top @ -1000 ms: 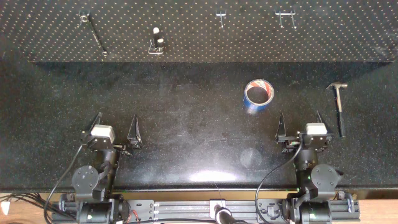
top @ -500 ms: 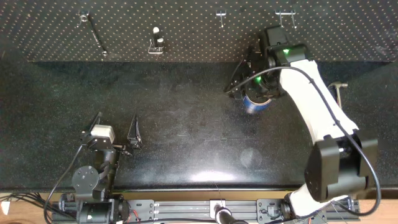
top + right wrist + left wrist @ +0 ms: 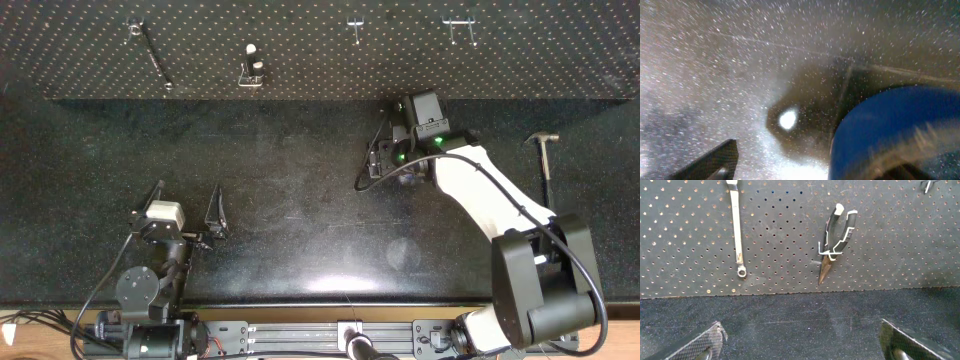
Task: Place Tools Onto Pegboard
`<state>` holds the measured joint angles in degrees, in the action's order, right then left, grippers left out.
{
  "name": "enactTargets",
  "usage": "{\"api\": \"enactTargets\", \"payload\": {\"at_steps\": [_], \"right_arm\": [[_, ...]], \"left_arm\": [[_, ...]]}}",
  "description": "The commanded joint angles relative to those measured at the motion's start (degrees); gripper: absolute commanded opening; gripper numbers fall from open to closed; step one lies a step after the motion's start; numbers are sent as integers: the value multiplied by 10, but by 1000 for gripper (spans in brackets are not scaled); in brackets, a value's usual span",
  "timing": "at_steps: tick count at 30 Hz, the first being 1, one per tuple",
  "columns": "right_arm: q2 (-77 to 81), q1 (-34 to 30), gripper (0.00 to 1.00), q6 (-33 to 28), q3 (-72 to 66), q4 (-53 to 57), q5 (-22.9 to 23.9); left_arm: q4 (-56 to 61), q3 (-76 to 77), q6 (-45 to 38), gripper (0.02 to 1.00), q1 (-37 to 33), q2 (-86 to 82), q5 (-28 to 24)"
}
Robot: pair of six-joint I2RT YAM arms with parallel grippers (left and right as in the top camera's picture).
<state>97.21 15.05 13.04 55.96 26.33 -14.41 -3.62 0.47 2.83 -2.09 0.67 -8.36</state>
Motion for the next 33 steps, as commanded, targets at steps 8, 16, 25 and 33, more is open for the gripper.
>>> {"api": "enactTargets", "payload": {"at_steps": [8, 16, 25, 33], "right_arm": [[-256, 82, 75, 163, -167, -325, 156], [-334, 161, 75, 273, -58, -373, 170], [-65, 157, 75, 273, 159, -367, 230], [-12, 157, 75, 272, 176, -368, 294]], "left_arm": [[-3, -2, -3, 993, 2, -5, 4], [-3, -2, -3, 996, 2, -5, 4], [-3, -2, -3, 993, 2, -5, 4], [-3, -2, -3, 993, 2, -5, 4]]}}
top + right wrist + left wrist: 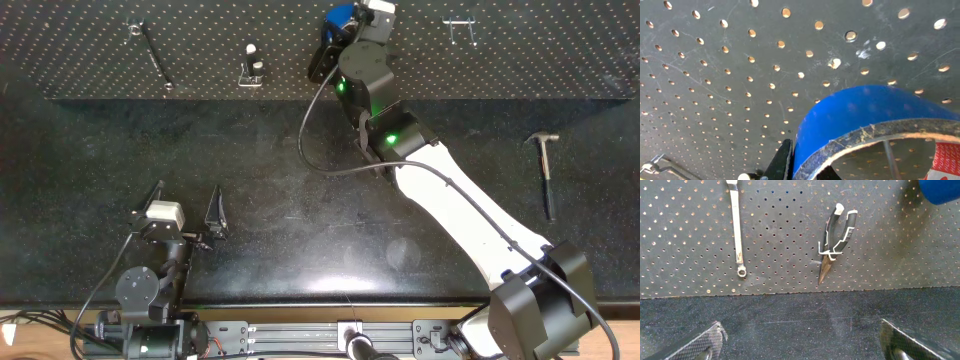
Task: Place Tools Onto Pegboard
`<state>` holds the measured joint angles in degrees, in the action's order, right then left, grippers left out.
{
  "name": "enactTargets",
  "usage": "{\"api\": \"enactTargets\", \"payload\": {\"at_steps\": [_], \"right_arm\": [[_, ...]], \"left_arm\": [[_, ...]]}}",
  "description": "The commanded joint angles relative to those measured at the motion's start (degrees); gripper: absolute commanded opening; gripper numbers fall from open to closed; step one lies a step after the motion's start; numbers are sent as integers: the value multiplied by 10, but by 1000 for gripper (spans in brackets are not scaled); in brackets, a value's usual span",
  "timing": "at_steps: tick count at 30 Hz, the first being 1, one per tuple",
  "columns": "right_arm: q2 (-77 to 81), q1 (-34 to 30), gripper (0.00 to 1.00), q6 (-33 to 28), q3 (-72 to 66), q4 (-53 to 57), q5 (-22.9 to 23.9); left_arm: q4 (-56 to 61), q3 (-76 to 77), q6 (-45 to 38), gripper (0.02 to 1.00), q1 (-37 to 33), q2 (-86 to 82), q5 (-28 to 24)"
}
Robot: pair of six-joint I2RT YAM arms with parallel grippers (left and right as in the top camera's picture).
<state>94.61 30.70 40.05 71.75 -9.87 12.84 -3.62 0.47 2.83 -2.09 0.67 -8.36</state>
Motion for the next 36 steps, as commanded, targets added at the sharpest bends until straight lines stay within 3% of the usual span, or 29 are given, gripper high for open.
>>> {"api": "enactTargets", "payload": {"at_steps": [1, 7, 8, 11, 12, 14, 16, 20, 23, 24, 25, 26, 27, 29, 30, 33, 36], "right_arm": [[21, 3, 75, 2, 18, -12, 21], [21, 3, 77, 2, 20, -16, 22], [21, 3, 336, 2, 20, -16, 21], [18, 3, 349, 2, 20, -11, 14], [8, 3, 351, 2, 20, 11, -11], [-13, 2, 343, 2, 20, 65, -41], [-48, 1, 343, 2, 20, 130, -105], [-99, -13, 343, 2, 20, 230, -166], [-174, -41, 345, -3, 20, 479, -180], [-195, -63, 358, -29, 20, 580, -180], [-215, -123, 577, -117, 18, 727, -174], [-218, -183, 702, -198, 16, 808, -146], [-209, -282, 869, -282, 10, 848, -104], [-164, -472, 888, -474, 7, 827, -88], [-126, -550, 890, -520, 7, 821, -90], [-68, -603, 890, -725, -24, 782, -134], [-47, -621, 895, -749, -57, 724, -167]], "left_arm": [[-3, -2, -3, 993, 2, -5, 4], [-3, -2, -3, 993, 2, -5, 4], [-3, -2, -3, 993, 2, -5, 4], [-3, -2, -3, 993, 2, -5, 4], [-3, -2, -3, 993, 2, -5, 4], [-3, -2, -3, 993, 2, -5, 4], [-3, -2, -3, 993, 2, -5, 4], [-3, -2, -3, 993, 2, -5, 4], [-3, -2, -3, 993, 2, -5, 4], [-3, -2, -3, 996, 2, -5, 4], [-3, -2, -3, 993, 2, -5, 4], [-3, -2, -3, 993, 2, -5, 4], [-3, -2, -3, 993, 2, -5, 4], [-3, -2, -3, 993, 2, -5, 4], [-3, -2, -3, 993, 2, -5, 4], [-3, -2, -3, 993, 2, -5, 4], [-3, -2, -3, 993, 2, -5, 4]]}}
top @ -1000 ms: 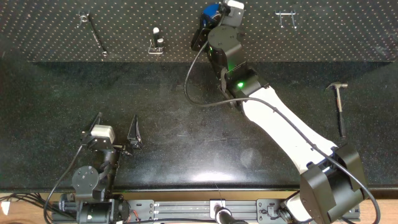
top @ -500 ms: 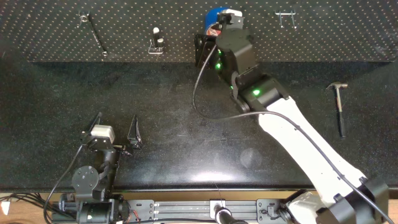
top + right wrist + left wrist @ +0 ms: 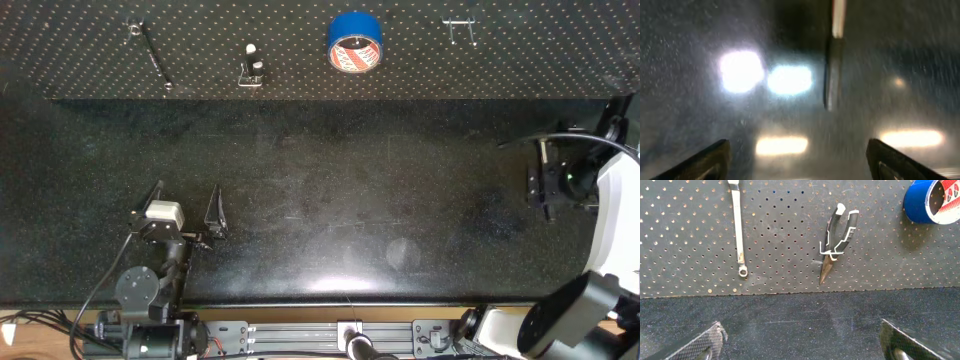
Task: Place Tools Onto Pegboard
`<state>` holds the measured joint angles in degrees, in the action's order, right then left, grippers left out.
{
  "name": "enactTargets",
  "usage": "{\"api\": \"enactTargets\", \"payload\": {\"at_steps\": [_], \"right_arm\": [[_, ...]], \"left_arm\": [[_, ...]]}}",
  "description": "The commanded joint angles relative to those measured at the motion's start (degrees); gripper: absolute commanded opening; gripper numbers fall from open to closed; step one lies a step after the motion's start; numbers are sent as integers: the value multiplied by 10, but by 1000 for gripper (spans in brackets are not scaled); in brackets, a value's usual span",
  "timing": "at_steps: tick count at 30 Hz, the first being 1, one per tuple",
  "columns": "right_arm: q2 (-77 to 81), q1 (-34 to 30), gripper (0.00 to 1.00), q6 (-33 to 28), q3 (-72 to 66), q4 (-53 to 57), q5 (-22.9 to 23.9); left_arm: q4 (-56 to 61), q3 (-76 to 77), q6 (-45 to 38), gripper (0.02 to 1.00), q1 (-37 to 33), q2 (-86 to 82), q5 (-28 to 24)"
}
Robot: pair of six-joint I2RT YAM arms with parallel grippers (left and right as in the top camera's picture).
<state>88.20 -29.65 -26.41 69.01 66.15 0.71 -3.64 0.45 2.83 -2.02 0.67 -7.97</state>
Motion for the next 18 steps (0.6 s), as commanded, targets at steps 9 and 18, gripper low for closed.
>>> {"api": "enactTargets", "payload": {"at_steps": [9, 18], "right_arm": [[133, -83, 893, -83, -59, -174, -16], [151, -78, 888, -38, -25, -139, -37]], "left_arm": [[-2, -1, -3, 993, 2, -5, 0], [-2, -1, -3, 993, 2, -5, 0]]}}
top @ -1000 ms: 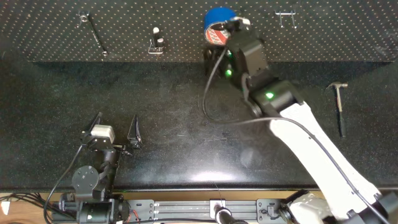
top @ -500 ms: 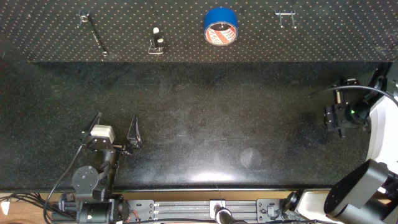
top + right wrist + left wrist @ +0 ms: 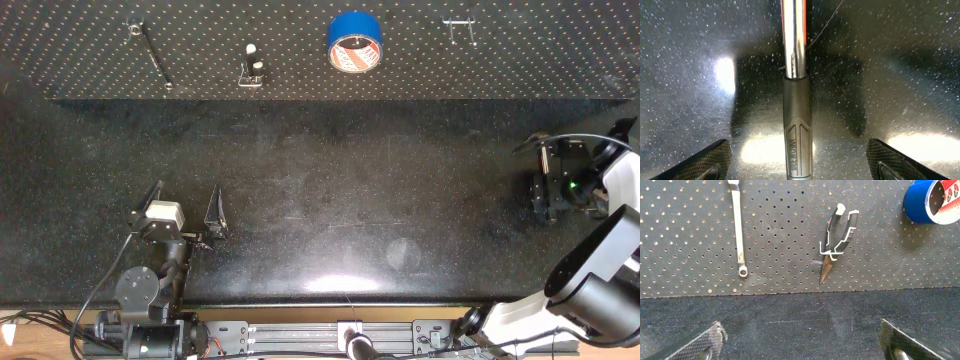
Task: Place Tools Onto Pegboard
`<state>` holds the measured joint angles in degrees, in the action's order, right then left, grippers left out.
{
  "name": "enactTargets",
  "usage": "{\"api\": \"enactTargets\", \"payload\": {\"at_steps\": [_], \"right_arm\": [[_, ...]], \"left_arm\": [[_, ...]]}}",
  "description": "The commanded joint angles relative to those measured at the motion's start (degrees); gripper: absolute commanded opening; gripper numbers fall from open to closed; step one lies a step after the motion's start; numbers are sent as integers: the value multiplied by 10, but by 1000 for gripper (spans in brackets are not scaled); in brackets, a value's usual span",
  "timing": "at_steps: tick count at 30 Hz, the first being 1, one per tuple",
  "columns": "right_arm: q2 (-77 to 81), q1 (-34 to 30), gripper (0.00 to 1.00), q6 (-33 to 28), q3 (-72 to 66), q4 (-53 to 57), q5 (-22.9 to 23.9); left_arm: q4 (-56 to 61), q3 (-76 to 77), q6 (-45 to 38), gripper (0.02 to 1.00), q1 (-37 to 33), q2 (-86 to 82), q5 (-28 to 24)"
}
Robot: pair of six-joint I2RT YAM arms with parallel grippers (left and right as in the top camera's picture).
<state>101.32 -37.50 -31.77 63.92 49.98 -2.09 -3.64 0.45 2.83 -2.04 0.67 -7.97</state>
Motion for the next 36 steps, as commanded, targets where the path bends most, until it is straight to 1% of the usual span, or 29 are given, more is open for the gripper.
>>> {"api": "enactTargets", "payload": {"at_steps": [1, 4, 5, 9, 11, 14, 15, 16, 19, 21, 22, 23, 28, 29, 30, 31, 32, 33, 34, 35, 36], "right_arm": [[23, 2, 888, 16, 26, 23, -9], [42, 1, 890, 16, 33, 21, -7], [56, 3, 884, 26, 41, 20, 9], [59, 5, 882, 26, 48, 22, 10], [73, 8, 882, 10, 48, 18, 10], [86, 17, 884, 4, 48, 18, 10], [87, 20, 882, 4, 48, 18, 7], [88, 20, 869, 0, 48, 18, -21], [92, 19, 855, 0, 47, 18, -21], [101, 20, 755, 0, 45, 20, -21], [101, 19, 251, 0, 45, 20, -21], [101, 19, 77, 5, 45, 20, -21], [101, 19, 75, 4, 45, 15, -21], [99, 24, 77, 5, 45, 15, -28], [83, 32, 77, 5, 41, 11, -78], [60, 37, 75, 6, 26, -10, -118], [-4, 45, 75, 57, -27, -79, -141], [-141, 60, 75, 122, -150, -199, -141], [-236, 78, 75, 155, -219, -268, -141], [-323, 102, 77, 192, -259, -318, -141], [-398, 133, 77, 209, -273, -333, -141]], "left_arm": [[-2, -1, -3, 993, 2, -5, 0], [-2, -1, -3, 993, 2, -5, 0], [-2, -1, -3, 993, 2, -5, 0], [-2, -1, -3, 993, 2, -5, 0], [-2, -1, -3, 993, 2, -5, 0], [-2, -1, -3, 996, 2, -5, 0], [-2, -1, -3, 993, 2, -5, 0], [-2, -1, -3, 993, 2, -5, 0], [-2, -1, -3, 993, 2, -5, 0], [-2, -1, -3, 993, 2, -5, 0], [-2, -1, -3, 993, 2, -5, 0], [-2, -1, -3, 993, 2, -5, 0], [-2, -1, -3, 993, 2, -5, 0], [-2, -1, -3, 993, 2, -5, 0], [-2, -1, -3, 993, 2, -5, 0], [-2, -1, -3, 993, 2, -5, 0], [-2, -1, -3, 993, 2, -5, 0], [-2, -1, -3, 993, 2, -5, 0], [-2, -1, -3, 993, 2, -5, 0], [-2, -1, -3, 993, 2, -5, 0], [-2, -1, -3, 993, 2, -5, 0]]}}
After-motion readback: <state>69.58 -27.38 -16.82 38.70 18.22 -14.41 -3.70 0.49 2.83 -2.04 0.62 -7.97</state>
